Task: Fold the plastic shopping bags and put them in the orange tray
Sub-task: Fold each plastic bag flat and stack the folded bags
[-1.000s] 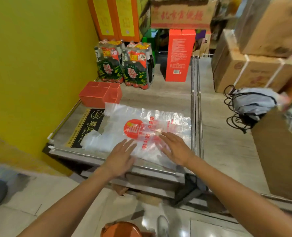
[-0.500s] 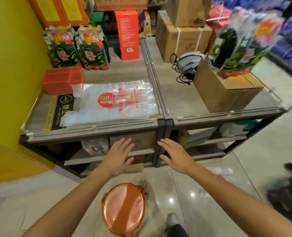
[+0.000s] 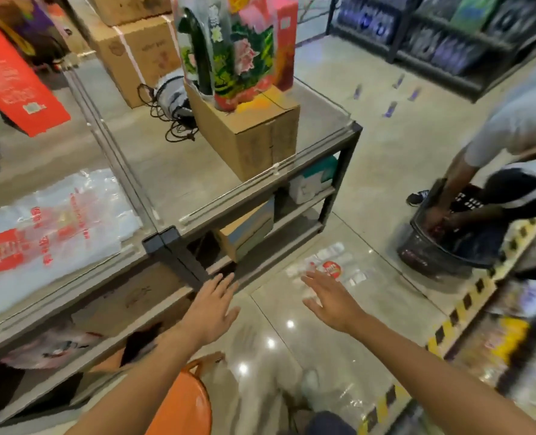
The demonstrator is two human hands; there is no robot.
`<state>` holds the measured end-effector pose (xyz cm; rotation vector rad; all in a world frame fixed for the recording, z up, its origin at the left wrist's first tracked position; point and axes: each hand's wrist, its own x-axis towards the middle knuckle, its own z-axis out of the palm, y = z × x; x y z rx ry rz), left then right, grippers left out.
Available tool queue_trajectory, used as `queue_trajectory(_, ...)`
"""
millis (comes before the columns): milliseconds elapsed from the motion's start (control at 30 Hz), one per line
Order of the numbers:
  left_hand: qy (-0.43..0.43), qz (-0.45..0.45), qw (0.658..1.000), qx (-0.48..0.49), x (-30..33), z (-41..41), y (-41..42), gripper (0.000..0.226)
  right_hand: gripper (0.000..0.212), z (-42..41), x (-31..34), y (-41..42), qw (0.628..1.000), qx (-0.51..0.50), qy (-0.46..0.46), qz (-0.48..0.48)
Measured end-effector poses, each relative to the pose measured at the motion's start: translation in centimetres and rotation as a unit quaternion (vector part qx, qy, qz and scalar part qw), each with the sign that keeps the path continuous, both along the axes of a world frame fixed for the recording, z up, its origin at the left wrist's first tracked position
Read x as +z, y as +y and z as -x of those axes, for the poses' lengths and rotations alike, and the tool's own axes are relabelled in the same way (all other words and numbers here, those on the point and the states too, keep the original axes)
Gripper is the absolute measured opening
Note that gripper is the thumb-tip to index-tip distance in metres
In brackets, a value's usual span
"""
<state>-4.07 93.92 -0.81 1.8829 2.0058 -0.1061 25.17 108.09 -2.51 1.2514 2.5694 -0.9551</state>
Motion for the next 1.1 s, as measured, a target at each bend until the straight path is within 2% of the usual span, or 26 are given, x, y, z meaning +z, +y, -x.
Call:
queue_trajectory(33,-0.001,0.015,1.0,-0.01,-0.7,-1.2,2.0,0.074,0.09,-1.8,-0.8,1.0,1.0,-0.021,0.002,-0.004)
queue_trajectory(67,-0.003,0.03,0.999,-0.026,-1.5,-2.5,4.1,0.068,0.093,-3.7,-1.6,1.8,0.999,-0.044,0.0,0.001)
queue_trajectory(167,-0.005,0.041,0.998,-0.052,-3.0,-5.7,8.6,0.066,0.064,-7.3,-2.5,3.6,0.994,-0.099,-0.044,0.028)
queue_trajectory(333,0.006,0.074,0.991,-0.112,-5.4,-10.3,15.0,0.067,0.062,-12.9,-4.9,5.8,0.981,-0.173,-0.06,0.066)
queue_trajectory(500,-0.018,0.109,0.982,-0.155,-8.4,-12.9,20.7,0.067,0.061,-15.3,-6.7,7.2,0.957,-0.266,-0.055,0.107)
queue_trajectory(700,-0.047,0.123,0.972,-0.195,-14.5,-13.7,28.3,0.061,0.06,-15.4,-12.2,9.4,0.909,-0.389,-0.044,0.144)
queue_trajectory(867,-0.052,0.176,0.96,-0.212,-24.2,-13.2,33.8,0.06,0.059,-15.1,-22.2,10.9,0.866,-0.459,-0.055,0.19)
queue_trajectory(1000,-0.043,0.176,0.959,-0.219,-36.2,-12.2,36.8,0.079,0.057,-13.9,-34.0,12.1,0.821,-0.52,-0.031,0.234)
queue_trajectory(1100,-0.034,0.216,0.956,-0.196,-45.7,-12.1,38.1,0.073,0.053,-12.8,-43.9,13.0,0.796,-0.55,-0.012,0.251)
